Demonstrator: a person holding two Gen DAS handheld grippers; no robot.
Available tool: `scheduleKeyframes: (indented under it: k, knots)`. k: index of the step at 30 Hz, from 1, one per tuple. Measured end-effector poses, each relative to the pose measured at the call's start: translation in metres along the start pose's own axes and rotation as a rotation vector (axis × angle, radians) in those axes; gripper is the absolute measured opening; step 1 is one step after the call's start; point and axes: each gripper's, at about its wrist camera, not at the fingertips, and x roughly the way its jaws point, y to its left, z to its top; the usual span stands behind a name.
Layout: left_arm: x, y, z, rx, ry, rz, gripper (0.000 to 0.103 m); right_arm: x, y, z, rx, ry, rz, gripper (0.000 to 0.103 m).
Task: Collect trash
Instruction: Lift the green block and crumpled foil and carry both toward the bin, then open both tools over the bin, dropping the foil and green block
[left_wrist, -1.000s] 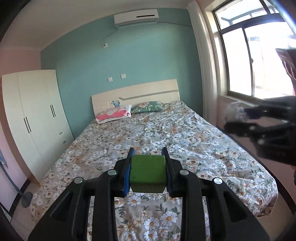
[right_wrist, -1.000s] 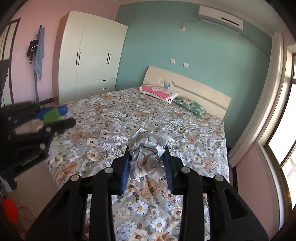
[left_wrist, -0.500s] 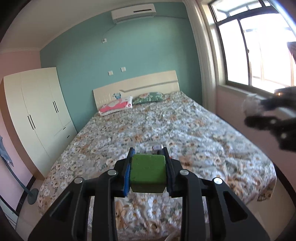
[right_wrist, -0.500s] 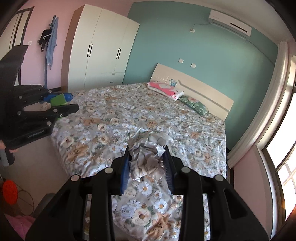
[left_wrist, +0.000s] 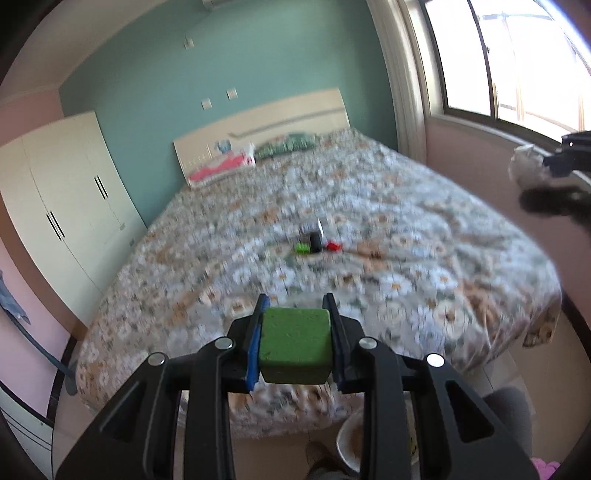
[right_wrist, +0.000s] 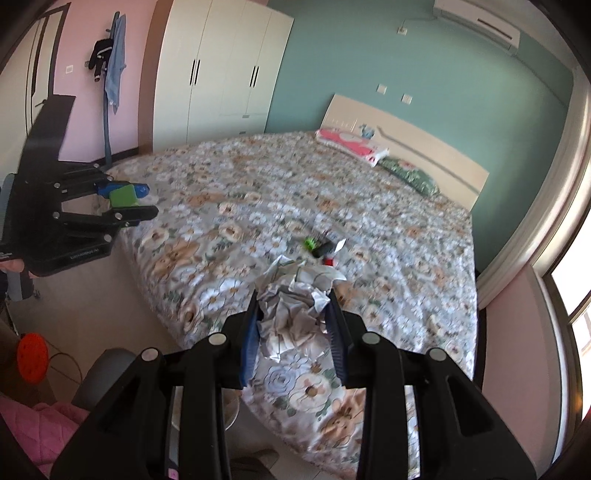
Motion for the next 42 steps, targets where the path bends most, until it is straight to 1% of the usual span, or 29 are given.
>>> scheduleKeyframes:
  k: [4, 8, 14, 24, 26, 32, 38, 42]
  knots:
    - [0.025, -0.012, -0.025, 0.026, 0.068, -0.020, 0.032, 0.025, 0.012, -0.013, -0.003, 0.049, 0.030, 0.034]
    - [0.048, -0.025, -0.048, 0.032, 0.128, -0.059, 0.032, 0.051, 0.023, -0.030, -0.002, 0.098, 0.067, 0.034]
    - [0.075, -0.040, -0.077, 0.033, 0.197, -0.101, 0.032, 0.087, 0.034, -0.058, 0.010, 0.168, 0.108, 0.034]
    - [0.124, -0.059, -0.129, -0.011, 0.320, -0.182, 0.032, 0.153, 0.056, -0.123, 0.046, 0.312, 0.190, 0.034]
    - [0.133, -0.063, -0.139, -0.010, 0.336, -0.181, 0.032, 0.162, 0.061, -0.134, 0.048, 0.331, 0.199, 0.034]
    - [0.169, -0.078, -0.183, -0.028, 0.438, -0.214, 0.032, 0.199, 0.085, -0.176, 0.068, 0.402, 0.267, 0.034]
    - [0.196, -0.089, -0.219, -0.048, 0.512, -0.244, 0.031, 0.230, 0.104, -0.210, 0.092, 0.461, 0.315, 0.034]
    - [0.217, -0.097, -0.249, -0.068, 0.583, -0.260, 0.031, 0.253, 0.118, -0.232, 0.121, 0.500, 0.360, 0.034]
